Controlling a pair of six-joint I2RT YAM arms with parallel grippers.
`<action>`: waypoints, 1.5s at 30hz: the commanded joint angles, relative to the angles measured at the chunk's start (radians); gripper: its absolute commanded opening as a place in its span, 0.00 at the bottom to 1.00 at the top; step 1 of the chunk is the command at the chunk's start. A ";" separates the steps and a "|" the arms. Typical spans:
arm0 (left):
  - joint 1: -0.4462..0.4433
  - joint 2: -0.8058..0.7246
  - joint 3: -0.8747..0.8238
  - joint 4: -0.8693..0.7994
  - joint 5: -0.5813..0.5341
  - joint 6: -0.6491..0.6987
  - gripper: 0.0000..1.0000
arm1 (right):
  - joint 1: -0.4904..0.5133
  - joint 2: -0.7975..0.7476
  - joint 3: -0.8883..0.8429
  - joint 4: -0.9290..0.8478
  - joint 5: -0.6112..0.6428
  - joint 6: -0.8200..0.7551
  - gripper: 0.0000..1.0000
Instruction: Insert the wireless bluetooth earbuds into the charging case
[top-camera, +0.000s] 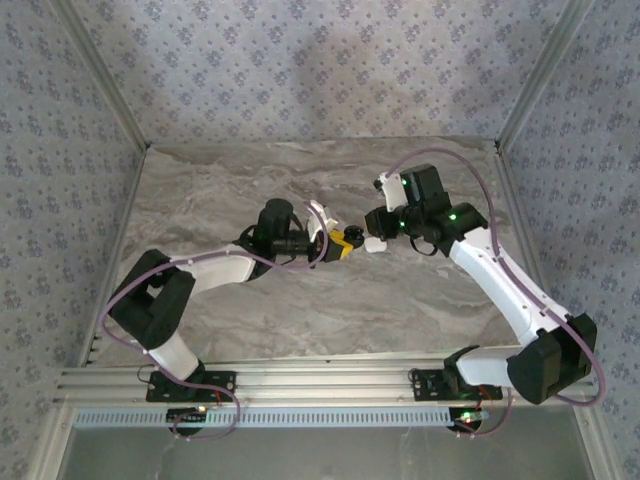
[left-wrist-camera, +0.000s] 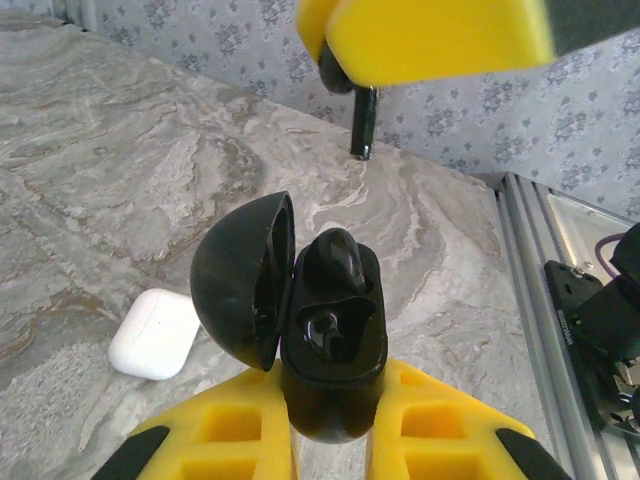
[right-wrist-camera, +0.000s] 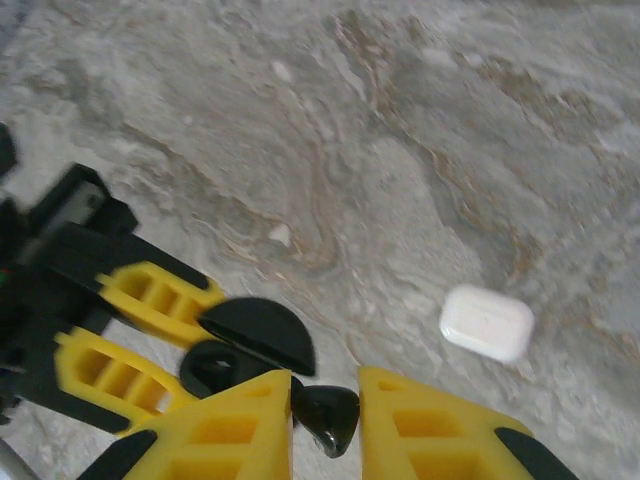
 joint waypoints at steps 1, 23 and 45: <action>-0.007 0.007 0.032 0.030 0.069 0.016 0.14 | 0.022 -0.010 0.044 0.048 -0.038 -0.051 0.21; -0.008 -0.011 0.033 0.061 0.071 -0.017 0.14 | 0.086 0.024 0.065 -0.063 -0.129 -0.106 0.22; -0.008 -0.029 0.027 0.057 0.074 -0.019 0.14 | 0.098 -0.002 0.076 -0.002 -0.032 -0.115 0.22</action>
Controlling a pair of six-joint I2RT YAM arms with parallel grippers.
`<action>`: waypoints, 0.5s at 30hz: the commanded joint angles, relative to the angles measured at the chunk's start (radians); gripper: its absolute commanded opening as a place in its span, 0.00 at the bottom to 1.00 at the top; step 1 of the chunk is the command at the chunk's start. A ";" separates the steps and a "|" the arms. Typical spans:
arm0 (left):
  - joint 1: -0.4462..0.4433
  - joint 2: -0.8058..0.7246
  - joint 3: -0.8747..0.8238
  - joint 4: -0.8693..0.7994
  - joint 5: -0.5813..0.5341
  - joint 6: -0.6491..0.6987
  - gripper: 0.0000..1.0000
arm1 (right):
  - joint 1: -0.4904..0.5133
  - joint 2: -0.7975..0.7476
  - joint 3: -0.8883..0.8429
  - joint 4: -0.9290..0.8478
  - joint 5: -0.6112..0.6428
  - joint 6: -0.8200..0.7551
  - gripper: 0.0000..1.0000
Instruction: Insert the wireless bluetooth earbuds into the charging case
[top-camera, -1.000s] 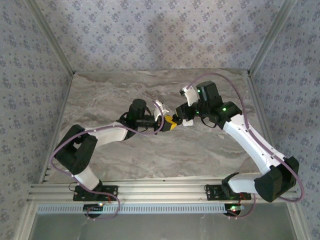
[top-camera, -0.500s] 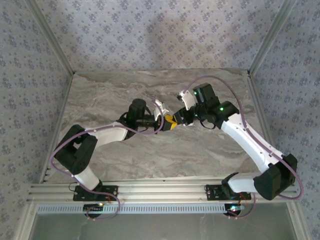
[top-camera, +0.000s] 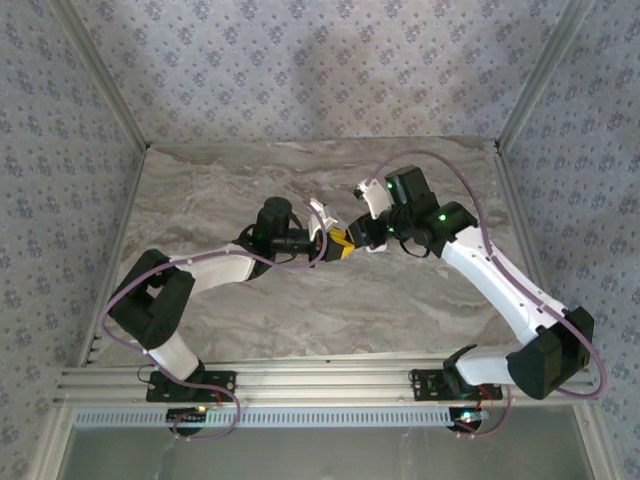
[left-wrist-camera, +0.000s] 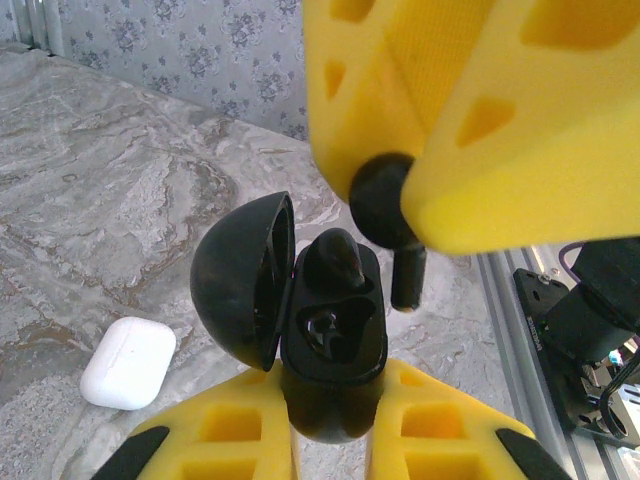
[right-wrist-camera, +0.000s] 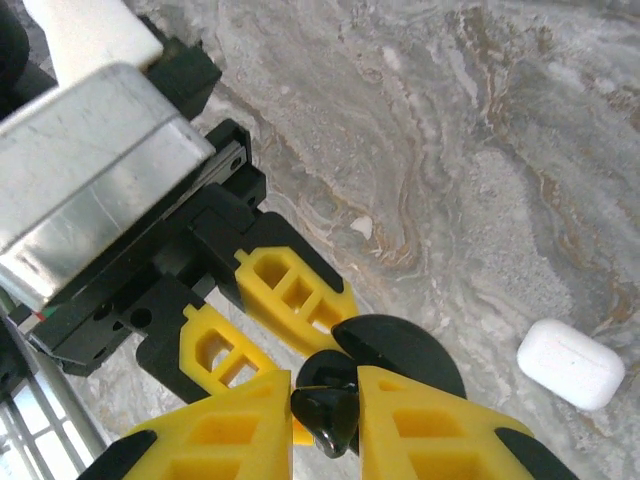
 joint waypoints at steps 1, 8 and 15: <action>-0.008 -0.028 0.024 0.018 0.024 0.000 0.14 | 0.011 -0.033 0.032 0.039 0.049 -0.021 0.22; -0.008 -0.031 0.032 0.023 0.027 -0.012 0.14 | 0.013 -0.036 0.006 0.073 0.068 -0.027 0.22; -0.006 -0.041 0.036 0.046 0.027 -0.037 0.14 | 0.022 -0.024 -0.012 0.077 0.084 -0.037 0.22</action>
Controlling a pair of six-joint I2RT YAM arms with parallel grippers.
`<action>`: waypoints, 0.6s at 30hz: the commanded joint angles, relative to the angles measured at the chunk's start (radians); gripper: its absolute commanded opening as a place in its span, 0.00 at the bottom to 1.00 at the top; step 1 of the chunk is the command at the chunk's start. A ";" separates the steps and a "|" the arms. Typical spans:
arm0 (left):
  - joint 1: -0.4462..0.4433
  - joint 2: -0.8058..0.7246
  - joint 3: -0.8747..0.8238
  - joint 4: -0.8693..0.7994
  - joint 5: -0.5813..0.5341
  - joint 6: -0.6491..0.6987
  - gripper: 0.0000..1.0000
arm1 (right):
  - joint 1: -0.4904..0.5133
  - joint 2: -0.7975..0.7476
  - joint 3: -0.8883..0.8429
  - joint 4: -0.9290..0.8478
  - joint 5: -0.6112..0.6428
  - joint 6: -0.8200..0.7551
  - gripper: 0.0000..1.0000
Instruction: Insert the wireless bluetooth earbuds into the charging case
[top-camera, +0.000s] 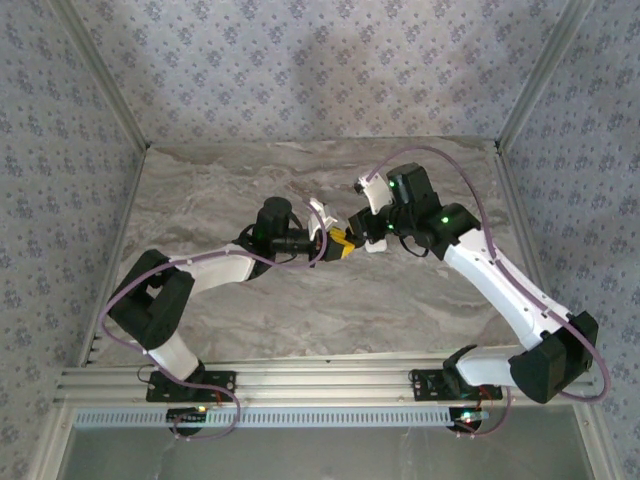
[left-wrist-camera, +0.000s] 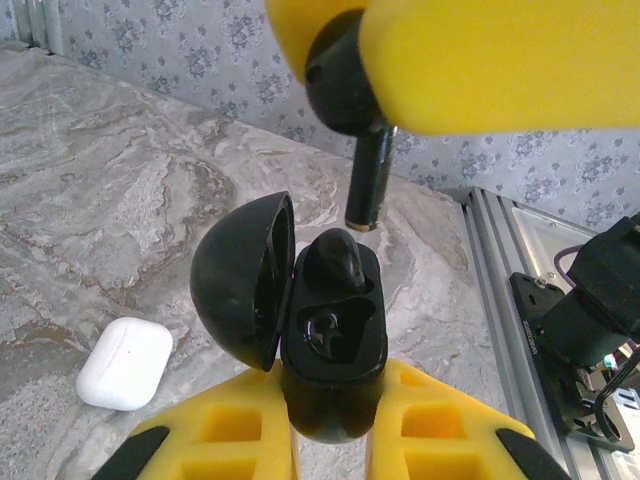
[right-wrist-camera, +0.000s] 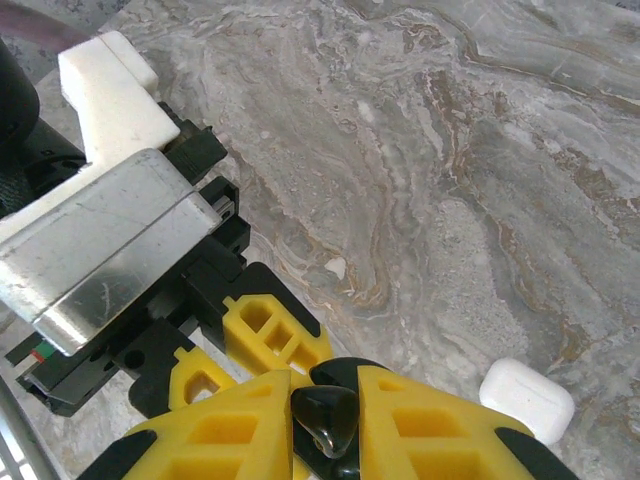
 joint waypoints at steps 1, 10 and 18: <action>-0.006 -0.040 0.036 0.041 0.023 -0.020 0.14 | 0.009 -0.001 -0.012 0.010 0.023 -0.024 0.22; 0.000 -0.044 0.034 0.046 0.017 -0.029 0.14 | 0.022 0.017 -0.006 -0.010 0.000 -0.034 0.22; 0.002 -0.045 0.037 0.047 0.016 -0.028 0.14 | 0.023 0.021 0.000 -0.068 0.008 -0.045 0.22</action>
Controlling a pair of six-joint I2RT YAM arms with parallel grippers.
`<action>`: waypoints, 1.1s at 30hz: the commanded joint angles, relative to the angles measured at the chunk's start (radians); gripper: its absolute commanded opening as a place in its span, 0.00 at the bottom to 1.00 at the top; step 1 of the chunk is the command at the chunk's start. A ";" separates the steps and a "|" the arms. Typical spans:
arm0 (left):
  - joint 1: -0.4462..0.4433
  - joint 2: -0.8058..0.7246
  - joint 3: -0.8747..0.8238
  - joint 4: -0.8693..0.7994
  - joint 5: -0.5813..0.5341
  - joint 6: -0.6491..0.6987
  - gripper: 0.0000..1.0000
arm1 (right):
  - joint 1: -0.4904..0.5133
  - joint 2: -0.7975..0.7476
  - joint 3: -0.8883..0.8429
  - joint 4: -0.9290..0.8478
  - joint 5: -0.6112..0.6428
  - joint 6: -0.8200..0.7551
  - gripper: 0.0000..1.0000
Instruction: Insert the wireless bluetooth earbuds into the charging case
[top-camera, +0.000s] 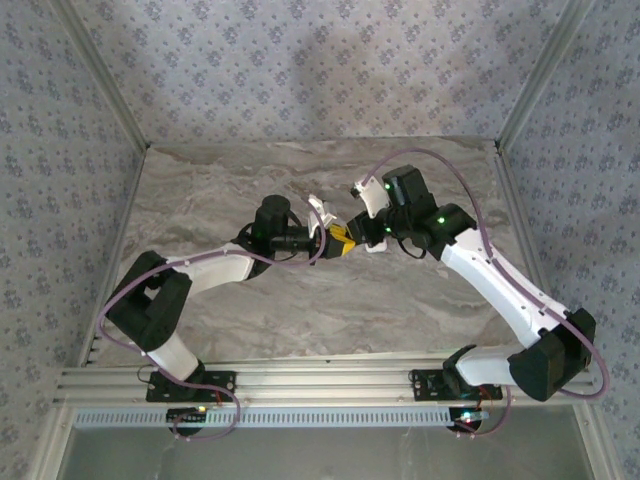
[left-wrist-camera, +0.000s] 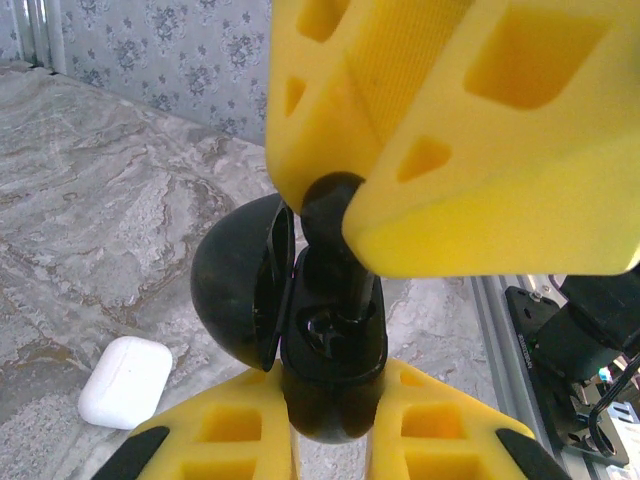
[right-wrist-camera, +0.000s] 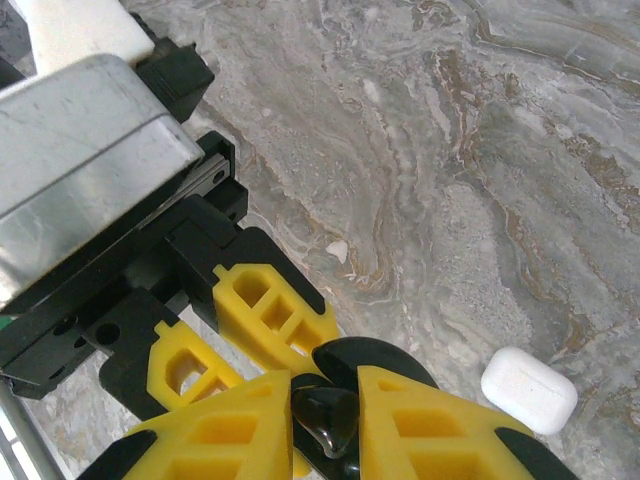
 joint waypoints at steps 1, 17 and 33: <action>0.000 -0.033 0.028 0.039 0.014 -0.009 0.14 | 0.008 0.011 0.005 -0.044 0.003 -0.022 0.22; 0.001 -0.056 0.028 0.004 0.017 0.028 0.14 | 0.014 0.026 0.034 -0.085 -0.023 -0.013 0.38; -0.001 -0.088 0.019 -0.025 0.055 0.100 0.14 | -0.242 -0.023 0.006 -0.001 -0.467 0.169 0.56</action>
